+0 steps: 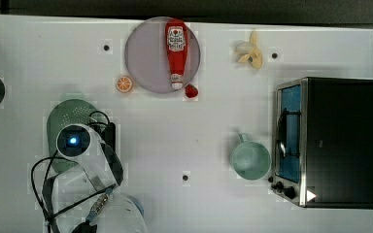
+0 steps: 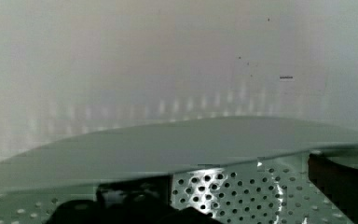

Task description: Drag strainer left to right.

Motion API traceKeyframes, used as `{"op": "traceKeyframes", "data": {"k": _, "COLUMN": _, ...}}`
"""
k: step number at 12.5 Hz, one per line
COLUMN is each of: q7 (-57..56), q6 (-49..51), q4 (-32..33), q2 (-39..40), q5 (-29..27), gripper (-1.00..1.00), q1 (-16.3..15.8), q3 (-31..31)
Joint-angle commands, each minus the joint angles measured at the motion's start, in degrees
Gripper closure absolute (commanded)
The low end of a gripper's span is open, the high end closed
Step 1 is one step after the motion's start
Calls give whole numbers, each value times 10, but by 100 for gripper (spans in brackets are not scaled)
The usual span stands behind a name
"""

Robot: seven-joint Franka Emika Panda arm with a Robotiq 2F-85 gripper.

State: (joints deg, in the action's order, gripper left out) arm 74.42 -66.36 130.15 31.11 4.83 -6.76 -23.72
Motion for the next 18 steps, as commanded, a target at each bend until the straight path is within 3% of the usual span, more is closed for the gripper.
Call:
{"op": "traceKeyframes", "data": {"k": 1, "q7": 10, "q6": 6, "q4": 14, "q2": -45, "q5": 1, "gripper": -100, "q1": 15, "q3": 33}}
{"op": "traceKeyframes", "data": {"k": 5, "q7": -6, "q6": 6, "q4": 41, "q2": -64, "q5": 2, "gripper": -100, "q1": 46, "q3": 50}}
{"op": "traceKeyframes", "data": {"k": 11, "q7": -124, "q6": 6, "q4": 62, "q2": -78, "q5": 2, "gripper": -100, "q1": 92, "q3": 92}}
{"op": "traceKeyframes", "data": {"k": 18, "q7": -236, "q6": 6, "q4": 74, "q2": -92, "q5": 2, "gripper": -100, "q1": 117, "q3": 166}}
